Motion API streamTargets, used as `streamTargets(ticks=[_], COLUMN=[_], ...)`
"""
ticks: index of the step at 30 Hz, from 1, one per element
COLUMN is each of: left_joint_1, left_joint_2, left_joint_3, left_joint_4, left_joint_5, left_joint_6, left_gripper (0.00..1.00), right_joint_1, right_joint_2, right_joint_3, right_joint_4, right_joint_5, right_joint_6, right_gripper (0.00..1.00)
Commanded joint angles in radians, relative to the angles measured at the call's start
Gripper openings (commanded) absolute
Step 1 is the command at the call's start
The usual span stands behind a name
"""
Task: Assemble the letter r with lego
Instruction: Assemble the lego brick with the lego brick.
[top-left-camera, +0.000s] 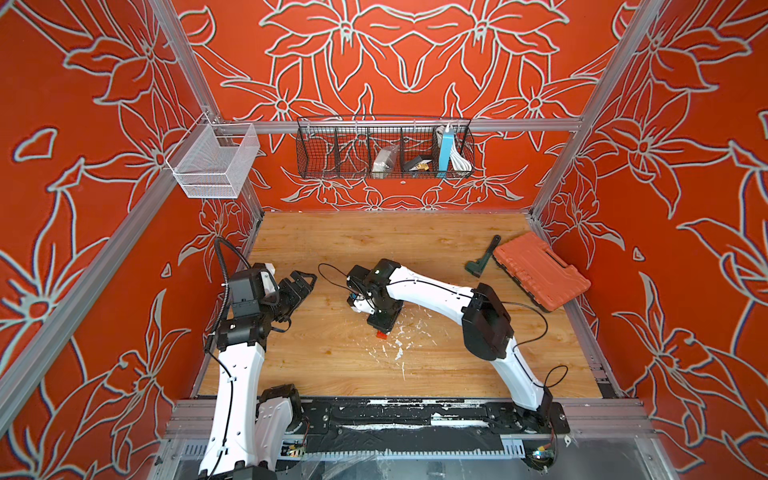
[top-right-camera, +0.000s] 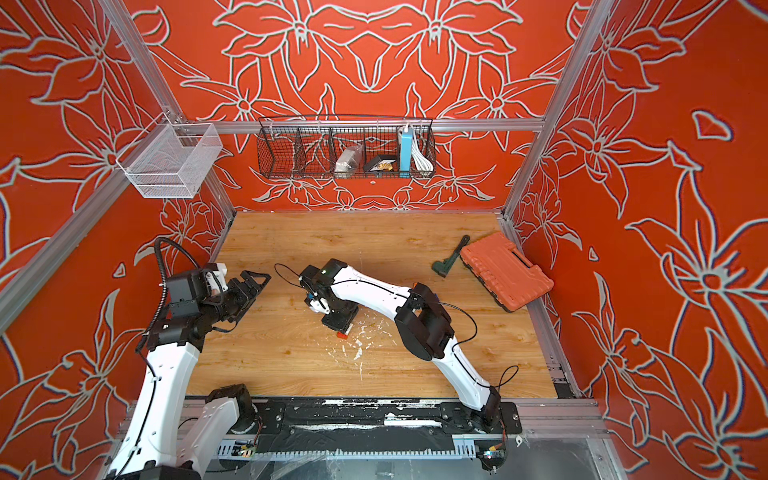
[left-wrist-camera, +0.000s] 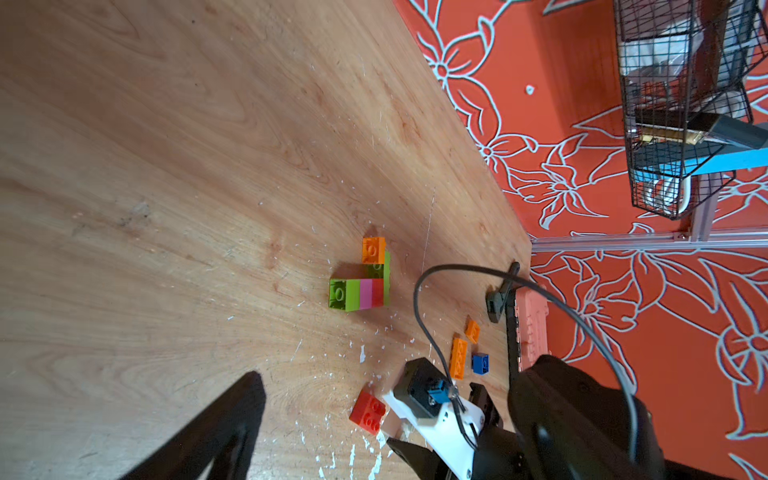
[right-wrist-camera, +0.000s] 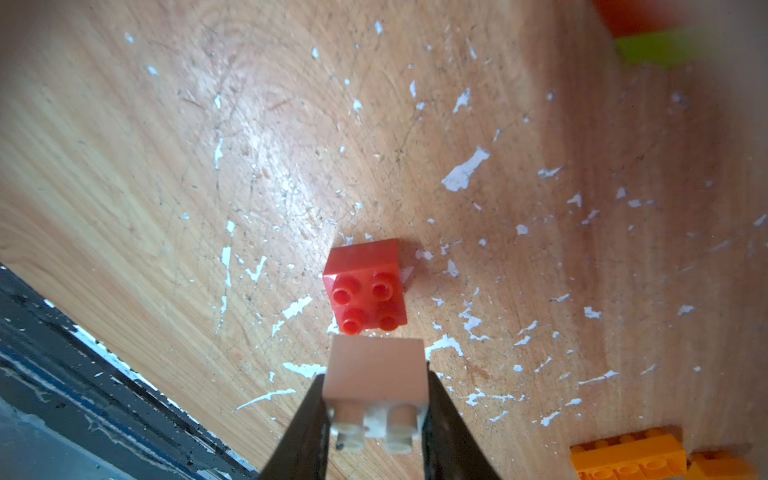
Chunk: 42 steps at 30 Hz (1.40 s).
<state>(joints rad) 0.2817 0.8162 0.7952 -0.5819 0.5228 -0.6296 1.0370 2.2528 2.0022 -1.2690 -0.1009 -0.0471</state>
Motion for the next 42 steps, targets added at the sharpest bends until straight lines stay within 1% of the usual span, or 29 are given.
streamTargets(ticks=[1,12,28,42], left_joint_1=[0.005,0.006,0.005,0.006], left_joint_2=[-0.011,-0.005,0.001,0.008], left_joint_3=[0.022,0.042,0.066,0.069], left_joint_4=[-0.05,-0.065,-0.081,-0.082], left_joint_5=[-0.037,-0.037,-0.031,-0.025], left_joint_6=[0.032,0.039,0.048,0.053], left_gripper=[0.95,0.94,0.94,0.94], right_joint_1=[0.008,0.02,0.032,0.032], right_joint_2=[0.028,0.081,0.133,0.164], right_joint_3=[0.045,0.112,0.174,0.175], right_joint_4=[-0.054,-0.093,-0.116,-0.116], right_joint_5=[0.01,-0.005,0.045,0.065], right_joint_6=[-0.029,-0.066,-0.105,-0.119], right_gripper=[0.0,0.0,0.0,0.0])
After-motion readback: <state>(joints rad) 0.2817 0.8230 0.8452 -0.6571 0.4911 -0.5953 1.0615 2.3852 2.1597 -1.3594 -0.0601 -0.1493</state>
